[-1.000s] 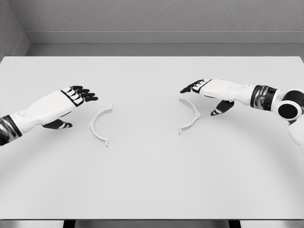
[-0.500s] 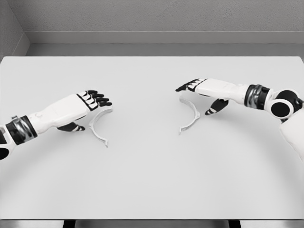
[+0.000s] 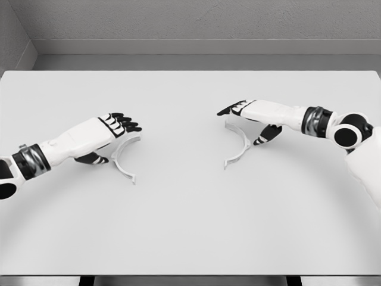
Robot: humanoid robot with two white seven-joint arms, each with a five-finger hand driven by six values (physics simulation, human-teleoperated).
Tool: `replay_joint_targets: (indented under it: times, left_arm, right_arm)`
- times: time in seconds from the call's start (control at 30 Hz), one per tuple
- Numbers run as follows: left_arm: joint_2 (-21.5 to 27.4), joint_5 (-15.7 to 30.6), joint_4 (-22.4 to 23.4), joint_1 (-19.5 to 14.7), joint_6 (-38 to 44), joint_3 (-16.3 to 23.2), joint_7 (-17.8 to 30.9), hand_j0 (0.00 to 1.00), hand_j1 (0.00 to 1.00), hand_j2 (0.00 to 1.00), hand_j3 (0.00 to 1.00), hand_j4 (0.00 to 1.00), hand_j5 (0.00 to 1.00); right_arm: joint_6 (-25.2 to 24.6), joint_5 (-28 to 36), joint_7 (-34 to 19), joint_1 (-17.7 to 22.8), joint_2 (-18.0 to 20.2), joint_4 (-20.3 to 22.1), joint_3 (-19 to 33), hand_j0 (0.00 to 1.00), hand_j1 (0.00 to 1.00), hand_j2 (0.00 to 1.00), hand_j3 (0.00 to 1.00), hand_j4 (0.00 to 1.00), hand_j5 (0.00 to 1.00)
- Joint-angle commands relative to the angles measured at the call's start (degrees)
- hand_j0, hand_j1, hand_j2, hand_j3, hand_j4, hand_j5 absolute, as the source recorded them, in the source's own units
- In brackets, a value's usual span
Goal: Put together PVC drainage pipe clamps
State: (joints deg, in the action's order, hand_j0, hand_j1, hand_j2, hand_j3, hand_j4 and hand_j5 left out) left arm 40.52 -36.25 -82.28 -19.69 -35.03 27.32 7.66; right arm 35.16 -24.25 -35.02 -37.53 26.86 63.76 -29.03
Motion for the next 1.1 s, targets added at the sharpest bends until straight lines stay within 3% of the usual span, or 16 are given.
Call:
replay_joint_targets:
  times: [0.0,0.6,0.87,1.07]
  left_arm:
    - [-0.62,0.04,0.28,0.0,0.03,0.01,0.51,1.0,1.0,1.0,1.0,1.0,1.0]
    - [-3.43,-0.4,0.98,-0.79,0.03,0.54,2.01,1.0,1.0,1.0,1.0,1.0,1.0]
    - [-5.27,-1.28,0.9,-0.88,0.03,0.63,3.06,1.0,1.0,1.0,1.0,1.0,1.0]
    - [-5.27,-1.2,0.37,-1.05,0.03,0.63,3.06,1.0,1.0,1.0,1.0,1.0,1.0]
  right_arm:
    - [-0.16,0.35,0.02,0.0,-0.41,-0.22,-0.06,1.0,1.0,1.0,1.0,1.0,1.0]
    - [-0.16,0.35,0.02,-1.85,-1.99,-0.48,-0.68,1.0,1.0,1.0,1.0,1.0,1.0]
    - [-0.16,-0.09,0.02,-3.16,-4.45,-5.05,-0.76,1.0,1.0,1.0,1.0,1.0,1.0]
    - [-0.16,-0.09,0.02,-3.87,-4.72,-5.93,-0.68,1.0,1.0,1.0,1.0,1.0,1.0]
